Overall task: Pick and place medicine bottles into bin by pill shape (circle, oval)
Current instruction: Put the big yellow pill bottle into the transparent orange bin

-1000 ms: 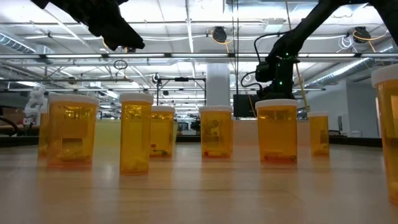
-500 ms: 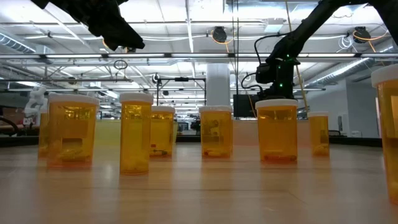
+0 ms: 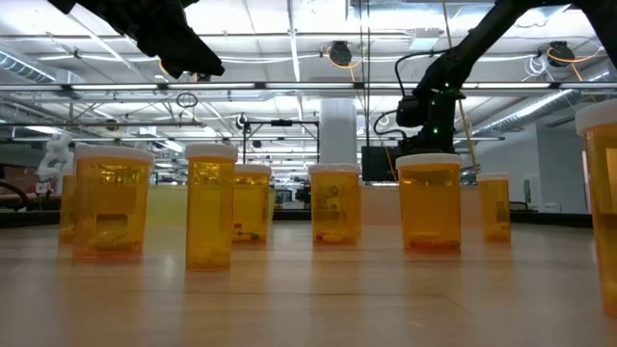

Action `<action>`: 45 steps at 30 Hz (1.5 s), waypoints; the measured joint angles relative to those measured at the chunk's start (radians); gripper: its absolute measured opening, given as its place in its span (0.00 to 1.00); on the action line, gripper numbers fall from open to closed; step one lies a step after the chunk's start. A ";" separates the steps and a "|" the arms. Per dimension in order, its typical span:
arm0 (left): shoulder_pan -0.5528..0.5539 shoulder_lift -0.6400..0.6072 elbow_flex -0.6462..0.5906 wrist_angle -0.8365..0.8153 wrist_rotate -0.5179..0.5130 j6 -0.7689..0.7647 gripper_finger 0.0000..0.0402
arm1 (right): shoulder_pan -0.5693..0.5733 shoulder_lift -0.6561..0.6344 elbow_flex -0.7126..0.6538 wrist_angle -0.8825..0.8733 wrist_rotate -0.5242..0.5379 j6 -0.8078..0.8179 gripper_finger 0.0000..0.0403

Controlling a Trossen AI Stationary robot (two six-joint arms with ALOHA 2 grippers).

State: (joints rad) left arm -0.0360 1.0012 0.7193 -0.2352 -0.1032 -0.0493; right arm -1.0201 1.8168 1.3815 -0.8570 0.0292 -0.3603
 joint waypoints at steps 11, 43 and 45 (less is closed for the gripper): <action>0.000 0.000 0.000 0.000 0.000 -0.001 0.25 | 0.140 -0.259 0.000 -0.041 -0.016 0.147 0.66; -0.224 0.025 0.000 -0.146 -0.037 -0.196 0.25 | 1.128 -0.684 -0.661 0.790 0.153 0.397 0.66; -0.281 0.043 0.000 -0.147 -0.066 -0.245 0.25 | 1.127 -0.684 -0.676 0.799 0.154 0.385 0.66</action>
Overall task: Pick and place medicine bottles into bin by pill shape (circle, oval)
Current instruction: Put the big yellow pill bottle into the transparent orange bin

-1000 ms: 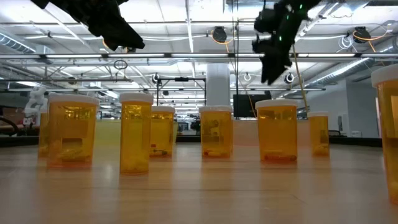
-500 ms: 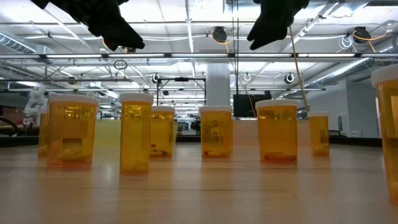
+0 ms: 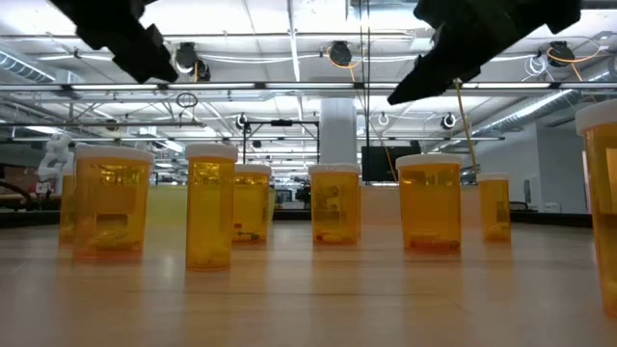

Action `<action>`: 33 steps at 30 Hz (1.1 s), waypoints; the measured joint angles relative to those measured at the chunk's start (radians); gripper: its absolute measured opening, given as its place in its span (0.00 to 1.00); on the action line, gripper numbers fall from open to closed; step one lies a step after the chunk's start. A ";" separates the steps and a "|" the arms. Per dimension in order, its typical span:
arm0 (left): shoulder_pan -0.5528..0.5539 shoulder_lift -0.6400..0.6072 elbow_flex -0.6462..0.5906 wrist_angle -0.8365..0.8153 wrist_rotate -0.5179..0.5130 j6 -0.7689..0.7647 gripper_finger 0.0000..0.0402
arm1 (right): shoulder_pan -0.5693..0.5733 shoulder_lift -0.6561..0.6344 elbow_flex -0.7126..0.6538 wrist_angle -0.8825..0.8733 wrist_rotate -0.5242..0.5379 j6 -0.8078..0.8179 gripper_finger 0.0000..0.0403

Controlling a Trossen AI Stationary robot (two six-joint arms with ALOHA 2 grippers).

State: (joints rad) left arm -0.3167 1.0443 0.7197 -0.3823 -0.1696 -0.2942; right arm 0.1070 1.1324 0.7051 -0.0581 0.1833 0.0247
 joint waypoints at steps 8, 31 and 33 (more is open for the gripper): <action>-0.139 0.129 0.000 0.050 -0.064 -0.143 0.25 | 0.000 0.000 -0.024 0.001 0.000 0.014 0.66; -0.332 0.350 0.000 0.153 -0.127 -0.449 0.70 | 0.000 0.000 -0.031 -0.003 -0.003 0.009 0.66; -0.356 0.350 0.000 0.152 -0.131 -0.489 0.69 | 0.000 0.000 -0.031 -0.003 -0.003 0.006 0.66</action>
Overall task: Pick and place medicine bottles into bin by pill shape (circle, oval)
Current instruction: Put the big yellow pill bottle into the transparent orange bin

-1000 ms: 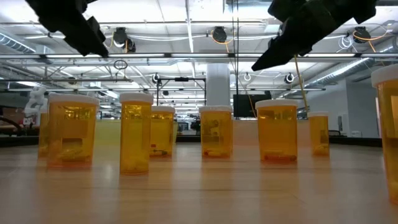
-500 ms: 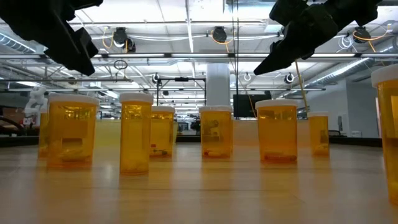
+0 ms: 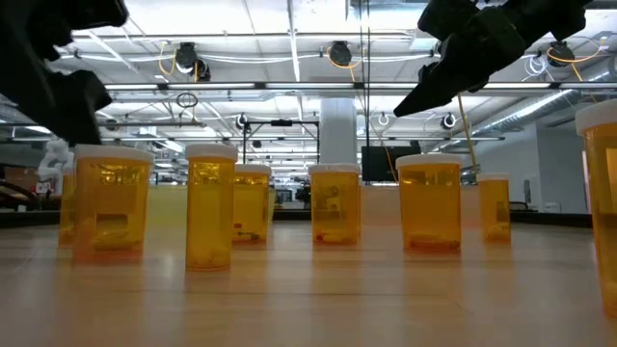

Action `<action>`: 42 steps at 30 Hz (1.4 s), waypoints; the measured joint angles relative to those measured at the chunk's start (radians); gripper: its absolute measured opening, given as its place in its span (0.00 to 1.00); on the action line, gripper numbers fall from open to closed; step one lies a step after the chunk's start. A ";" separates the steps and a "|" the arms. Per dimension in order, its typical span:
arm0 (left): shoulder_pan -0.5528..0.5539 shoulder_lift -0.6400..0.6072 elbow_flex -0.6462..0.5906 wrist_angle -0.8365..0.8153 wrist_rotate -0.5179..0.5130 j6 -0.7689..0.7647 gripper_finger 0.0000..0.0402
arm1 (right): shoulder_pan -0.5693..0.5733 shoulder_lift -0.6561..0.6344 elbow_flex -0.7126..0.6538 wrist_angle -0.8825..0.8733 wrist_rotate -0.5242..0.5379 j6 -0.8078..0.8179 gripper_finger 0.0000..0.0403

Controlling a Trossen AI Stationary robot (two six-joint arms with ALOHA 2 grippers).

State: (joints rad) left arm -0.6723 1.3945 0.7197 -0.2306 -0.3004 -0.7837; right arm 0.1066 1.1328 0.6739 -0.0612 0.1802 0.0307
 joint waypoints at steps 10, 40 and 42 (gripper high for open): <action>-0.072 0.130 0.000 0.062 -0.050 -0.107 0.61 | 0.000 0.000 0.000 0.001 -0.001 -0.001 0.66; -0.084 0.433 0.002 0.288 -0.396 -0.001 0.71 | 0.000 0.000 0.000 0.000 -0.002 -0.002 0.66; -0.084 0.435 0.002 0.291 -0.403 0.004 0.67 | 0.000 0.000 0.000 0.000 -0.002 -0.002 0.66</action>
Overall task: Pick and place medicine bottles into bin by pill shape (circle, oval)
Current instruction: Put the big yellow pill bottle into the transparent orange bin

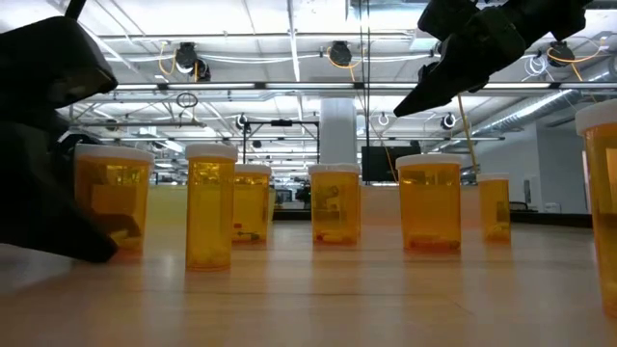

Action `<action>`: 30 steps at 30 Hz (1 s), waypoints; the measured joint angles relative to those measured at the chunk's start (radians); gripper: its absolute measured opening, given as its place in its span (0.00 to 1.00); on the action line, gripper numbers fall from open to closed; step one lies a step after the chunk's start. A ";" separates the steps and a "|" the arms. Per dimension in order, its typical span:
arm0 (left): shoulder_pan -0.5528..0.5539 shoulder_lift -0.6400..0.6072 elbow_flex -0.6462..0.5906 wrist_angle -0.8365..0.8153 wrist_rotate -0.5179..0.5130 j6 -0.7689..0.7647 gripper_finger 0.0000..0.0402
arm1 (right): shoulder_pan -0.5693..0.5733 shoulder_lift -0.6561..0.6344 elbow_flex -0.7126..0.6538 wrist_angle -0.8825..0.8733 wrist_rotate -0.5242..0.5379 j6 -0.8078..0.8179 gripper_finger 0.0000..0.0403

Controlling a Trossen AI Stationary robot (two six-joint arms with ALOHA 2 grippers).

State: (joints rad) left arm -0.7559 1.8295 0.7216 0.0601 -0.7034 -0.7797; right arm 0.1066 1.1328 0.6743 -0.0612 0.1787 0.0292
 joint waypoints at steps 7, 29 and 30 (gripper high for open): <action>0.001 0.001 -0.001 0.004 -0.001 -0.004 0.48 | 0.000 0.000 0.000 0.000 0.000 0.000 0.66; 0.143 -0.273 -0.004 -0.022 -0.029 0.256 0.46 | 0.047 0.235 0.211 0.196 0.033 0.083 0.66; 0.154 -0.284 -0.004 -0.021 -0.020 0.273 0.46 | 0.055 0.273 0.253 0.176 0.030 0.079 0.66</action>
State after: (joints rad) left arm -0.6017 1.5459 0.7177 0.0394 -0.7236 -0.5071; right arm 0.1617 1.4060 0.9273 0.1152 0.2088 0.1086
